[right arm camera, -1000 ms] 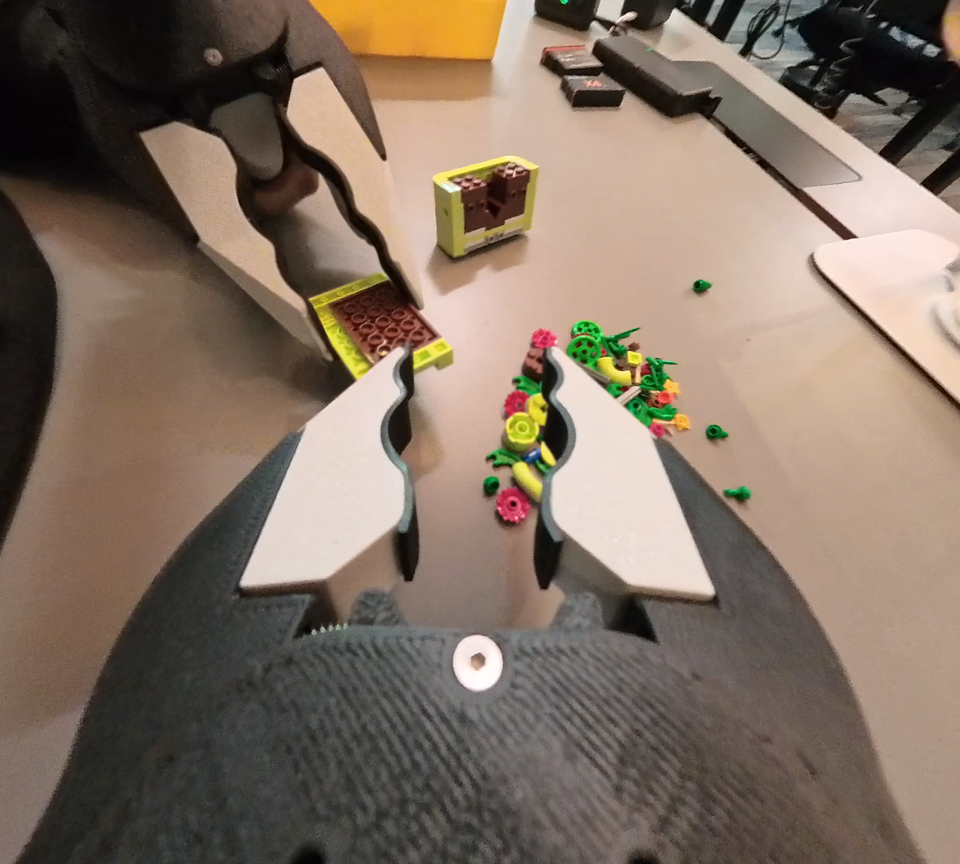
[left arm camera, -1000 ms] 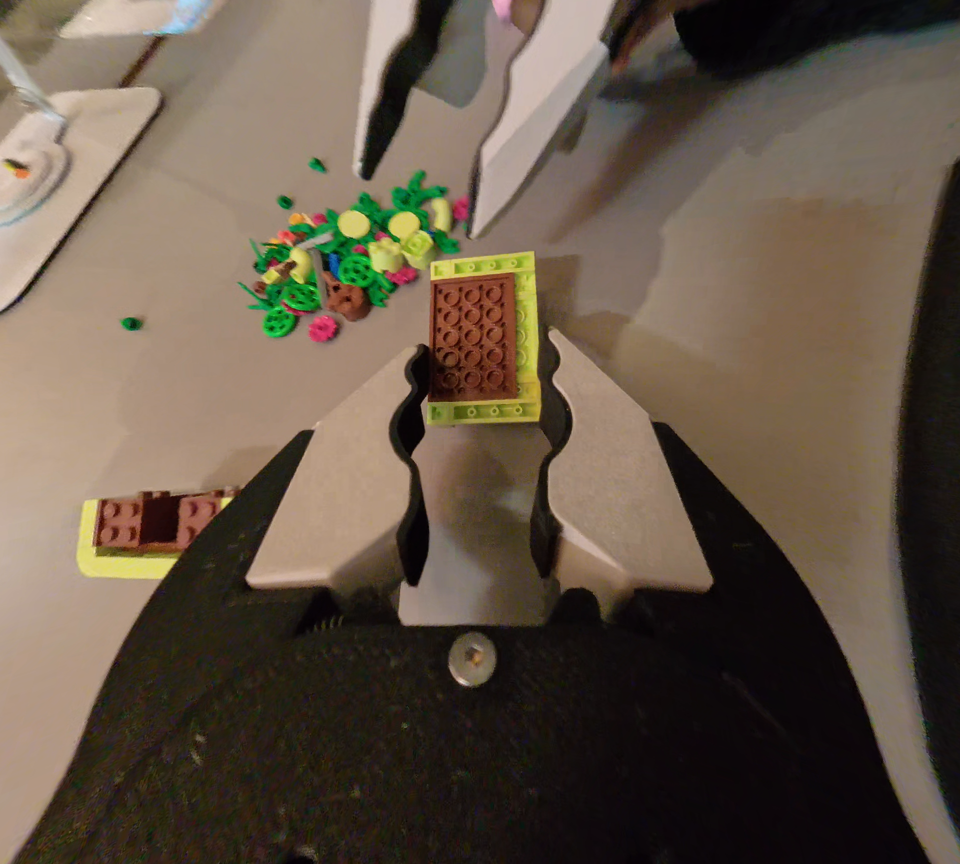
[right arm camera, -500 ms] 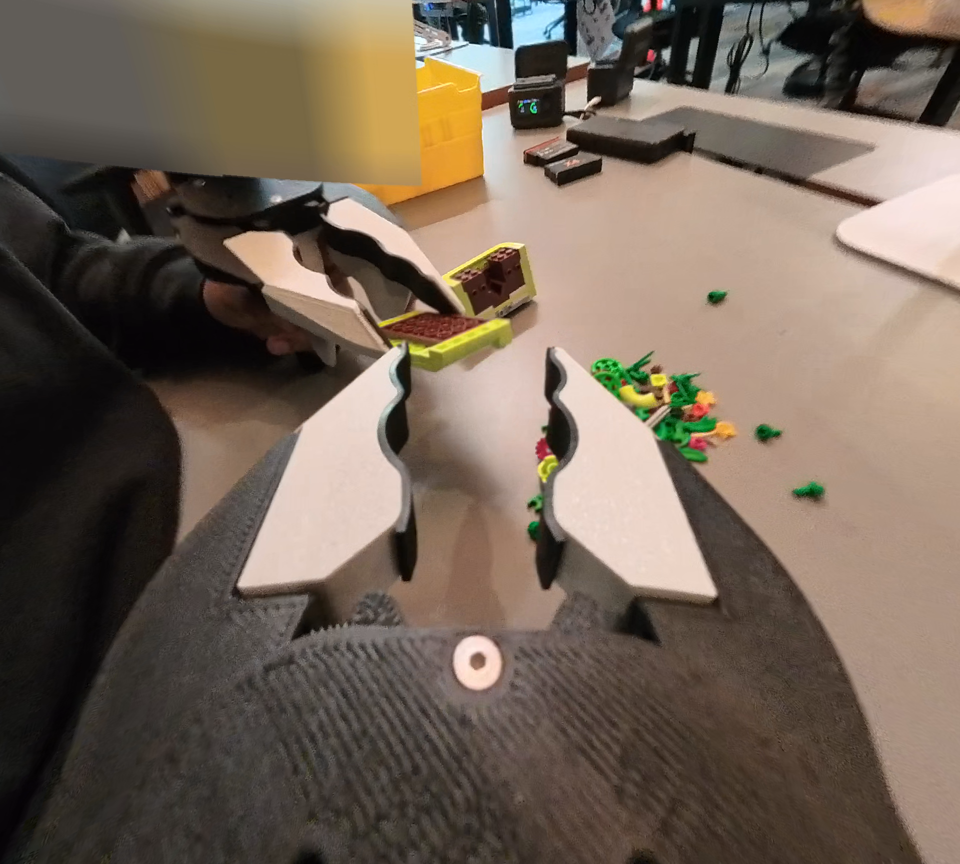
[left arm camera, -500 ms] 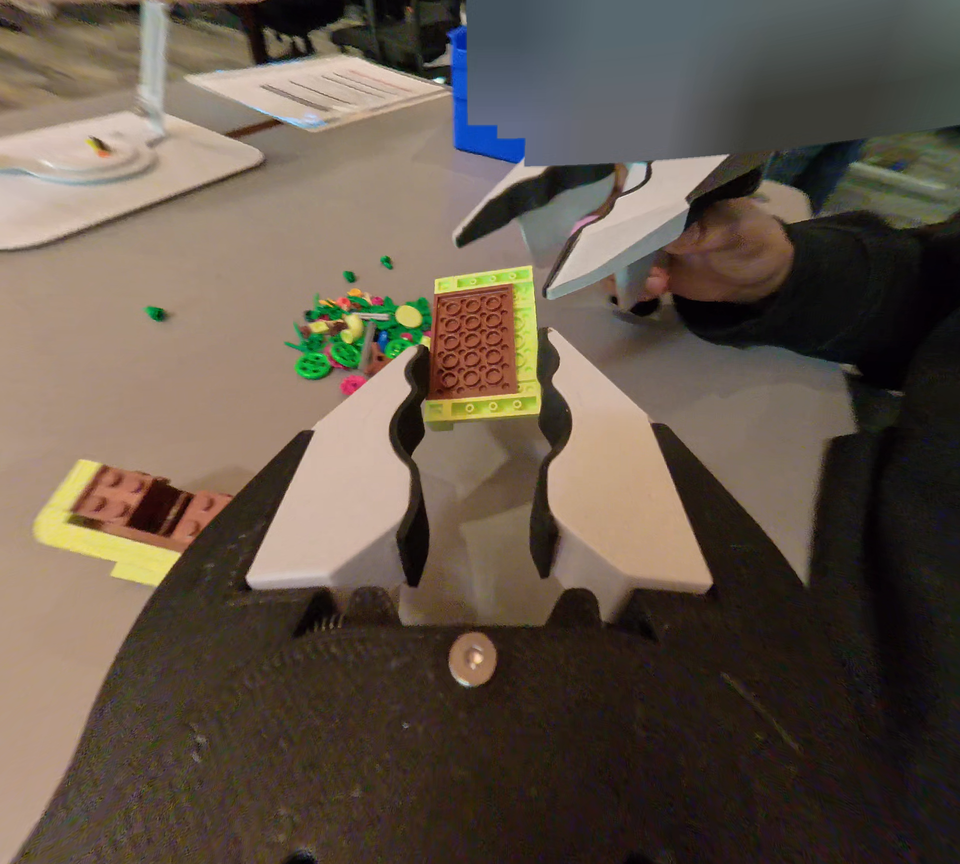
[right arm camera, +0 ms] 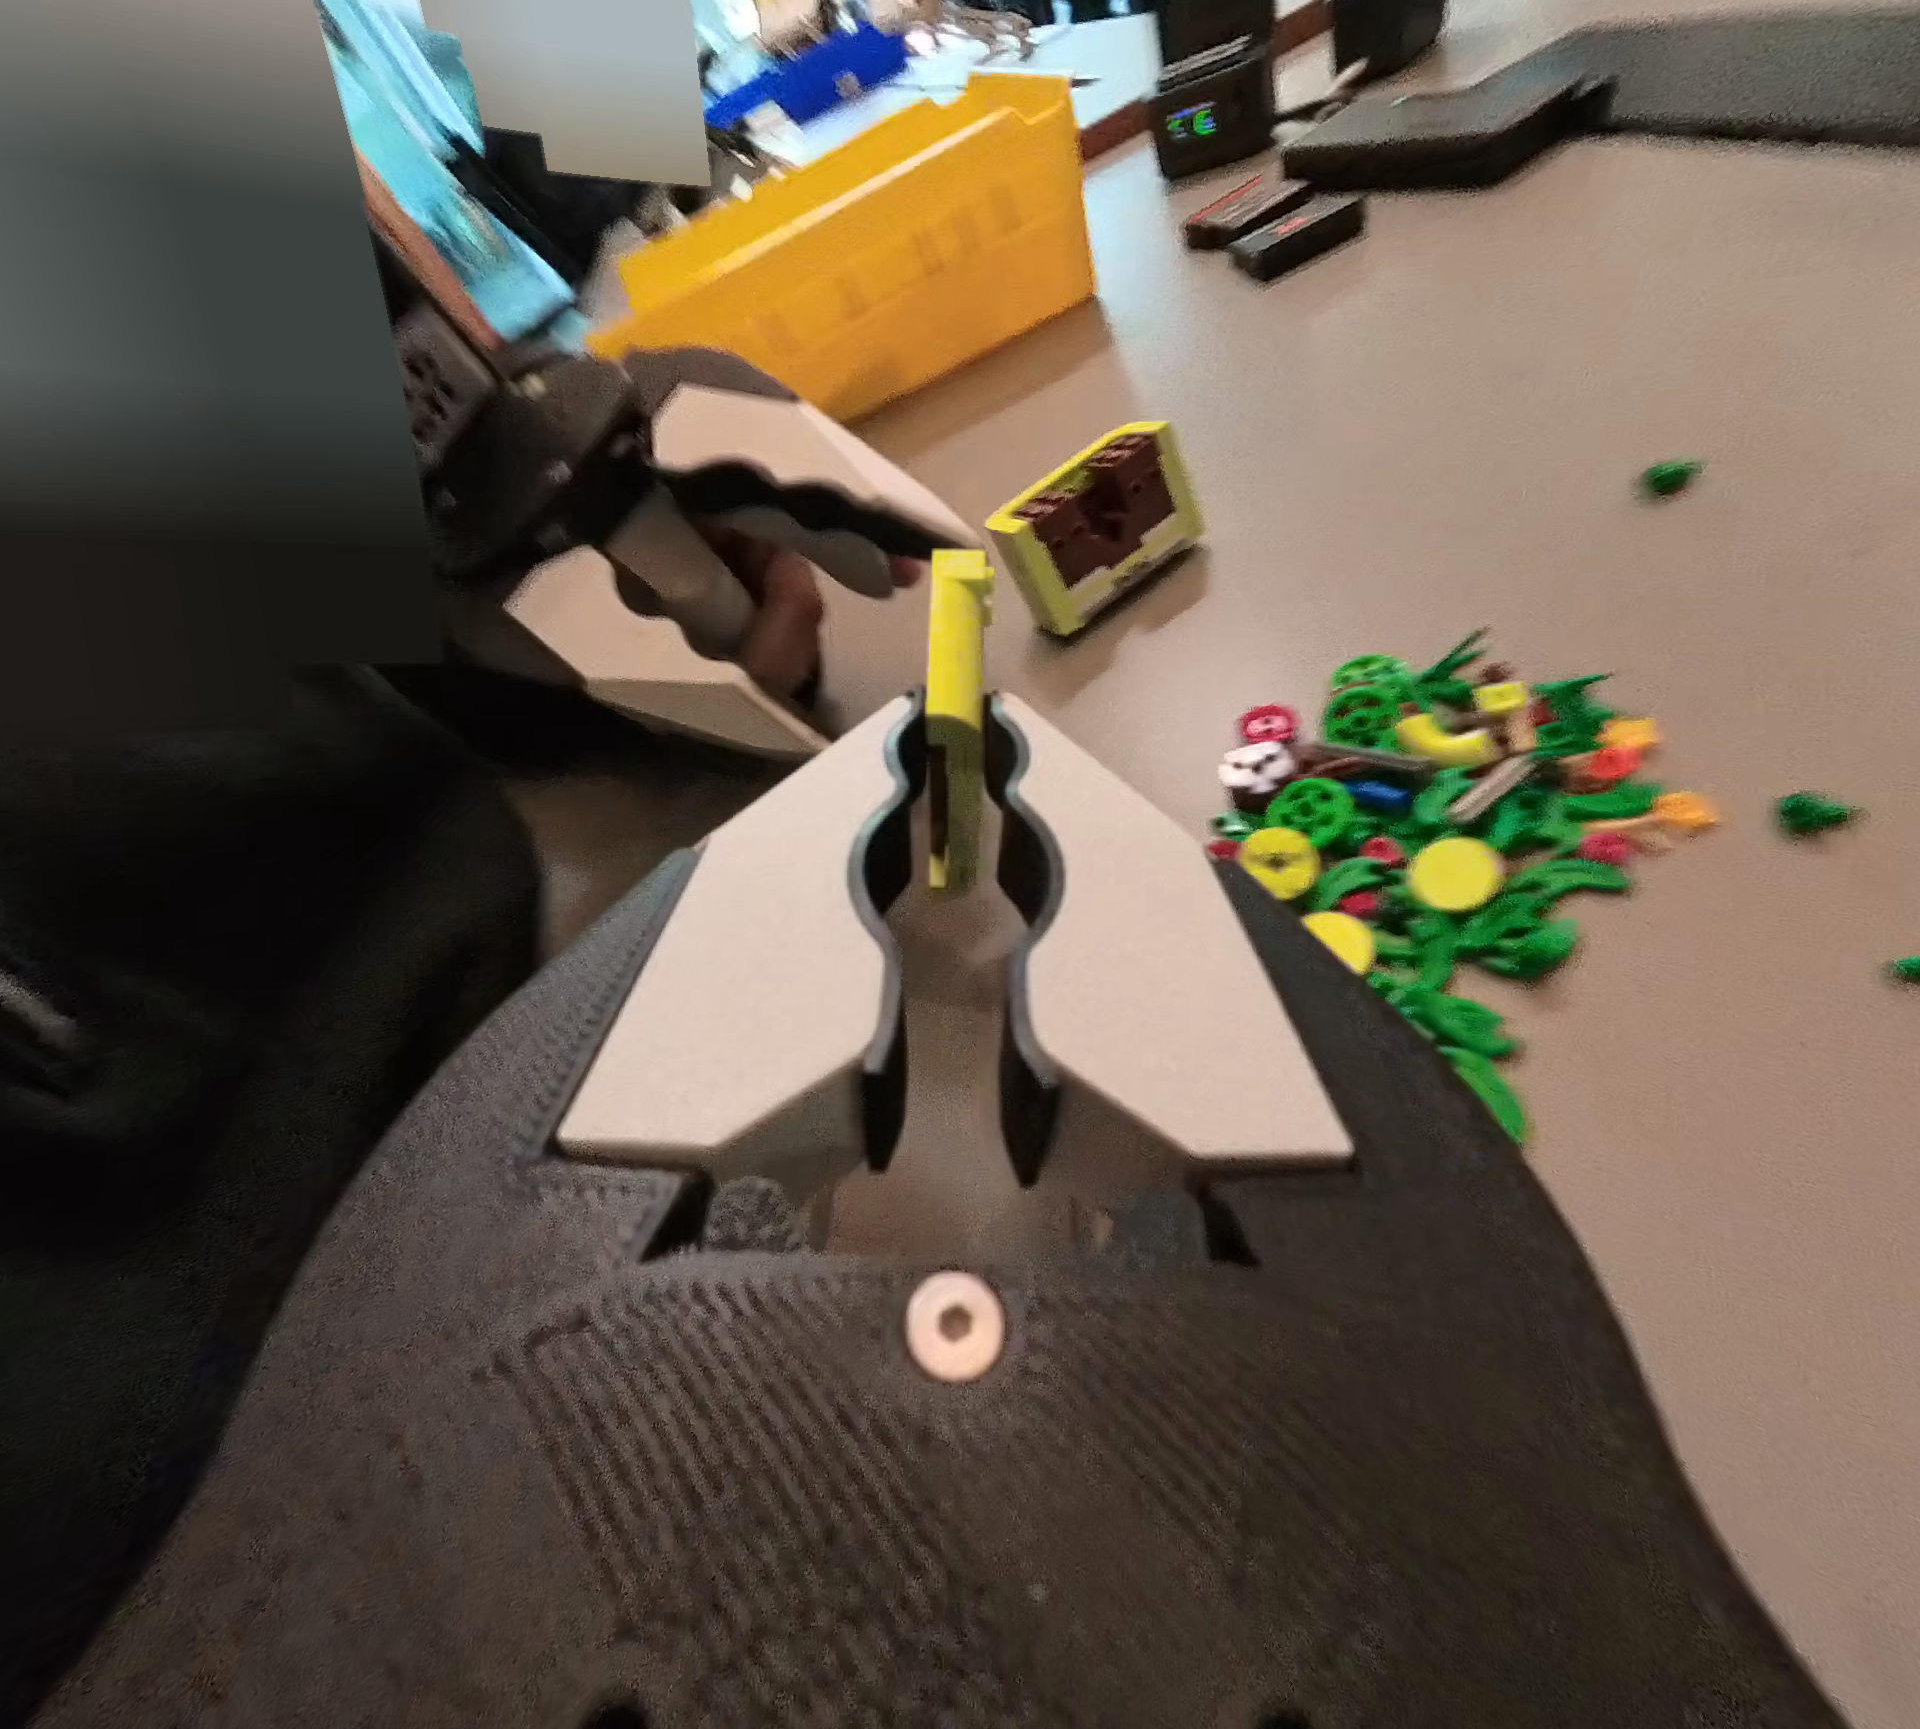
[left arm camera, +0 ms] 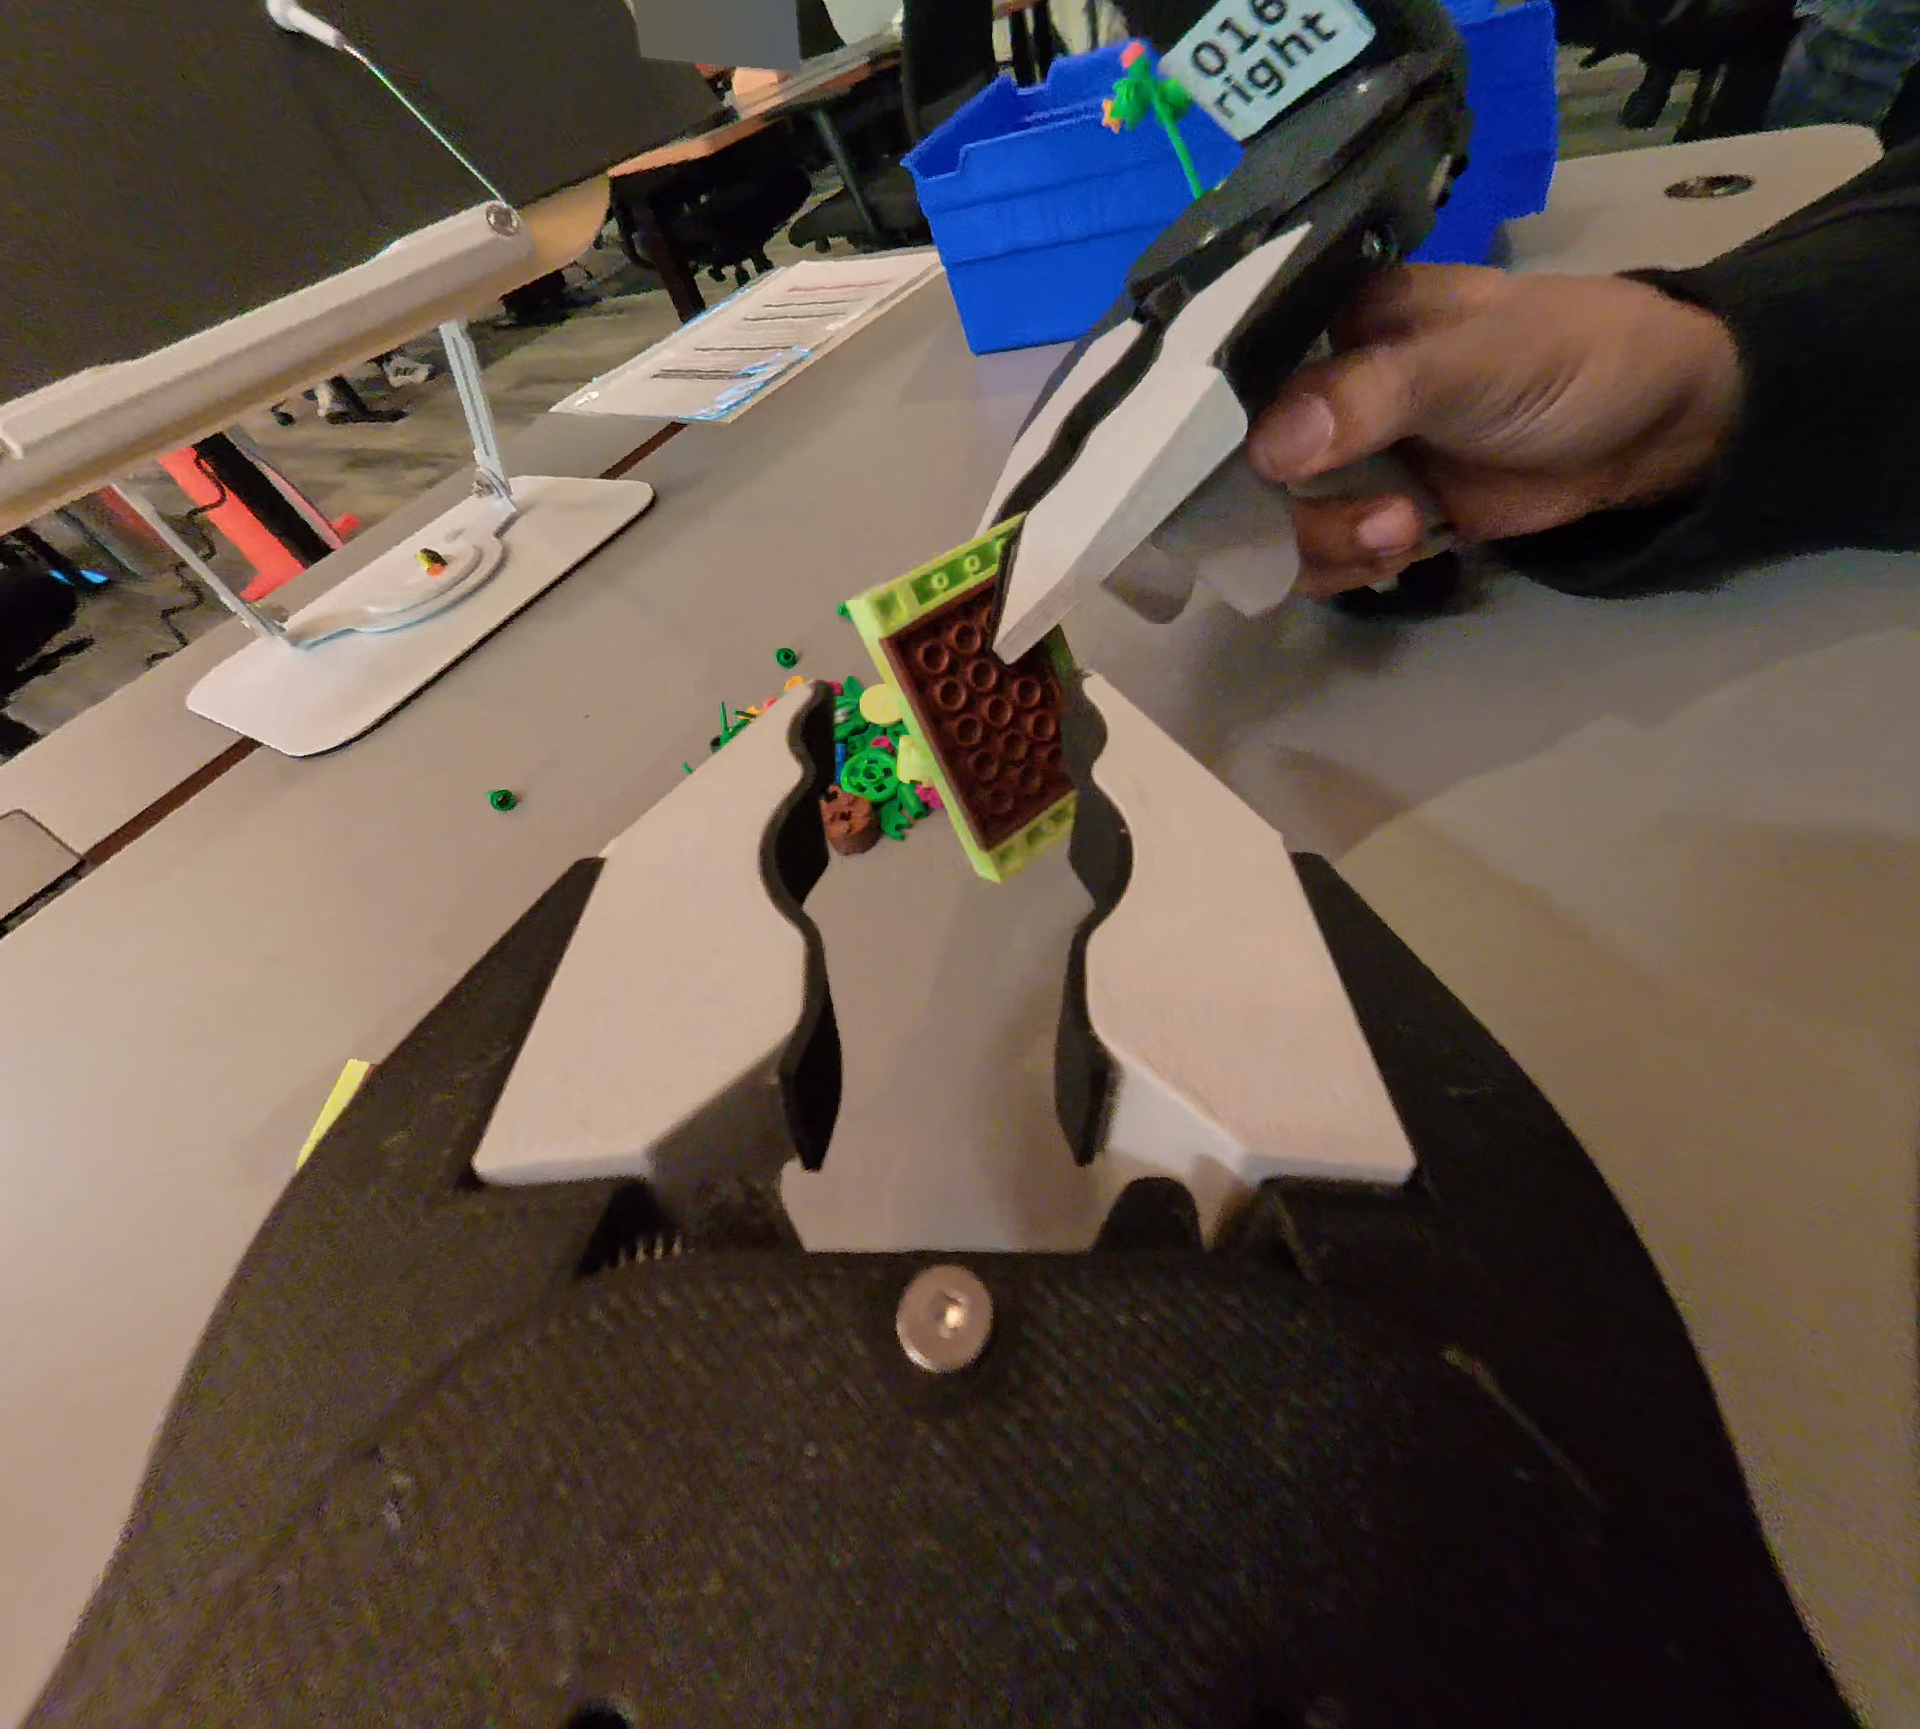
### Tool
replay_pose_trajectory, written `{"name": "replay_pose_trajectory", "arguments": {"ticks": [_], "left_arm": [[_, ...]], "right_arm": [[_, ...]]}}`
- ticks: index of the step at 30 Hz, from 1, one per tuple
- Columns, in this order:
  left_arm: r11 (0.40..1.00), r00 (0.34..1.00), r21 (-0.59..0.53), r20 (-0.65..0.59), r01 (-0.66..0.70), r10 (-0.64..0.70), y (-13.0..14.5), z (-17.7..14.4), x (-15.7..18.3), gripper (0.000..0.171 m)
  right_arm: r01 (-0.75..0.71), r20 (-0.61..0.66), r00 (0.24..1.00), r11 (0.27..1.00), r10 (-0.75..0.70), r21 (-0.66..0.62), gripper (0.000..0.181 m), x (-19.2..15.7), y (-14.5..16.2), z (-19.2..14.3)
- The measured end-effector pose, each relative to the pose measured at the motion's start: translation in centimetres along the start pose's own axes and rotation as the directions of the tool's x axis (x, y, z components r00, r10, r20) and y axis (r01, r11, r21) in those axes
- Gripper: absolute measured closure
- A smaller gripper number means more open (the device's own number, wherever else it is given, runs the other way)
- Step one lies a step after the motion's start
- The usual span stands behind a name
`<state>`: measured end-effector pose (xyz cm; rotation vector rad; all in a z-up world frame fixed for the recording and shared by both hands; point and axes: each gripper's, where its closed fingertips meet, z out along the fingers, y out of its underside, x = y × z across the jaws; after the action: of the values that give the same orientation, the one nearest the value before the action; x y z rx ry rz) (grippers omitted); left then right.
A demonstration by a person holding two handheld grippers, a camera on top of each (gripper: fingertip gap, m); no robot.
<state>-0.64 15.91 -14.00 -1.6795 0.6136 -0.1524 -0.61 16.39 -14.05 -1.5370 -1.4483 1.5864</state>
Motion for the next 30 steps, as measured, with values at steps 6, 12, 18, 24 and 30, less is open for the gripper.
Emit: {"name": "replay_pose_trajectory", "arguments": {"ticks": [6,12,18,24,30], "left_arm": [[0.990,0.983,0.028,-0.126,0.140,-0.135,-0.3,-0.7,0.0,0.121],[0.979,0.956,-0.088,-0.217,0.184,-0.199,1.4,-1.4,0.0,0.134],[0.961,0.956,-0.275,-0.270,0.035,-0.112,4.7,-1.8,1.2,0.144],[0.927,0.926,-0.375,-0.357,-0.018,-0.127,6.4,-2.7,2.7,0.153],[0.911,0.911,-0.412,-0.384,-0.023,-0.151,7.1,-3.2,3.2,0.153]], "right_arm": [[0.509,-0.197,0.811,0.830,-0.551,-0.230,0.173,0.5,1.1,0.2],[0.672,-0.139,0.641,0.639,-0.755,-0.374,0.173,0.2,3.4,1.1],[0.696,-0.045,0.651,0.620,-0.758,-0.362,0.169,-0.7,4.6,1.6],[0.805,0.013,0.434,0.381,-0.901,-0.455,0.164,-0.7,6.1,2.0],[0.803,0.039,0.384,0.313,-0.922,-0.507,0.157,-0.2,7.1,2.2]]}}
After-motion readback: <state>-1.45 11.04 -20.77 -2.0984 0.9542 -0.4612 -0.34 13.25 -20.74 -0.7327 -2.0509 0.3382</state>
